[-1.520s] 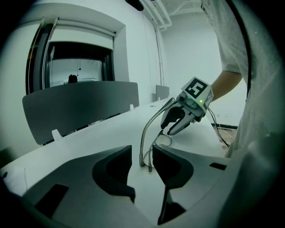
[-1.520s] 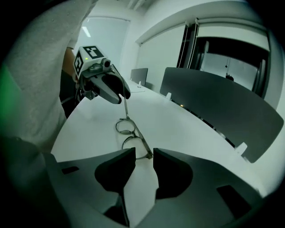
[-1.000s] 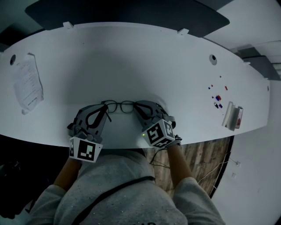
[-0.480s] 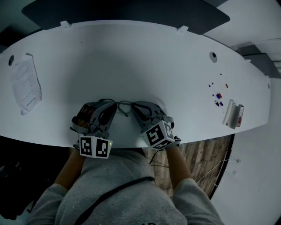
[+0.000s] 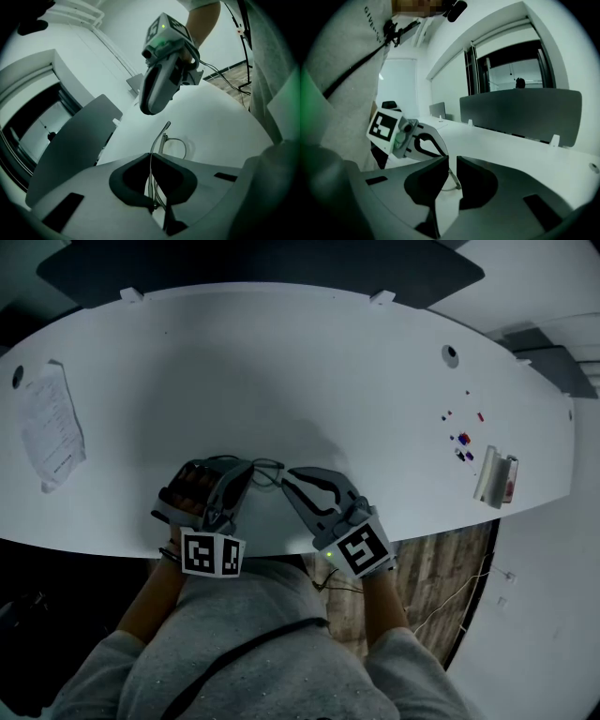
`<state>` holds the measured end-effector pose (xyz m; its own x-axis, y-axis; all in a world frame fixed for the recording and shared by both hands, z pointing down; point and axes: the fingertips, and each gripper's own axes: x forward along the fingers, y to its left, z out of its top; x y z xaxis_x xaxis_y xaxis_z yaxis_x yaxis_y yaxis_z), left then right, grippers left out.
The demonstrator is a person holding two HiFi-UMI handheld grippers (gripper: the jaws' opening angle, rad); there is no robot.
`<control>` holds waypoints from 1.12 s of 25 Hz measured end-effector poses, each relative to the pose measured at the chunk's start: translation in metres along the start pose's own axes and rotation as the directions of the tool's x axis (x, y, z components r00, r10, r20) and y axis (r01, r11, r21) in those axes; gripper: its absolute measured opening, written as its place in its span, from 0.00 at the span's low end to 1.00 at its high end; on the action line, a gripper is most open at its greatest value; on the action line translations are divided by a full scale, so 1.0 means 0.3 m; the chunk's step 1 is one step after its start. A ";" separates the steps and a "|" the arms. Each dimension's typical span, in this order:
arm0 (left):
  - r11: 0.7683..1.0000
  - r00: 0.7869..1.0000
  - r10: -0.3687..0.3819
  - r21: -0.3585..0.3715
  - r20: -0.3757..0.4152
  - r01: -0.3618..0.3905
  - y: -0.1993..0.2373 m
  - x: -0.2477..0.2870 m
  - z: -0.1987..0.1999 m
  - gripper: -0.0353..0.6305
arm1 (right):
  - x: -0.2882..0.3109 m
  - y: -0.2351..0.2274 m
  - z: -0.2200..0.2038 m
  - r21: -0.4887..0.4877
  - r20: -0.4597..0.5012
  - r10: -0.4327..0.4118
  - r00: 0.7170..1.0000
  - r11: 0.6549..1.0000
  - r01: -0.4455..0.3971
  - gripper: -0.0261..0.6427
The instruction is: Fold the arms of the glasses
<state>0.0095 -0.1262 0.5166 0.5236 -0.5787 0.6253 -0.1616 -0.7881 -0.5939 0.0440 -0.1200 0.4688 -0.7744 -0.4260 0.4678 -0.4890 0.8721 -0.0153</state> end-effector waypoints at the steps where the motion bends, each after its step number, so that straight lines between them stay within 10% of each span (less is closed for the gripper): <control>1: 1.000 1.000 -0.001 0.016 -0.004 0.001 -0.004 0.002 0.000 0.09 | 0.008 0.018 0.010 0.014 -0.002 0.020 1.000 1.000 -0.020 0.11; 19: 0.998 0.994 -0.047 0.039 0.095 0.043 -0.050 0.004 0.007 0.10 | 0.127 0.030 -0.108 -0.192 -0.218 -0.053 0.975 0.981 0.011 0.09; 28: 0.997 0.990 -0.079 0.035 0.117 0.076 -0.077 -0.030 -0.048 0.32 | 0.149 0.010 -0.121 -0.191 -0.248 -0.101 0.964 0.980 0.053 0.09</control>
<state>-0.0035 -0.1057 0.5319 0.6294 -0.4857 0.6067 -0.0919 -0.8217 -0.5625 0.0224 -0.1278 0.5218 -0.5975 -0.4386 0.6713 -0.4440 0.8781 0.1785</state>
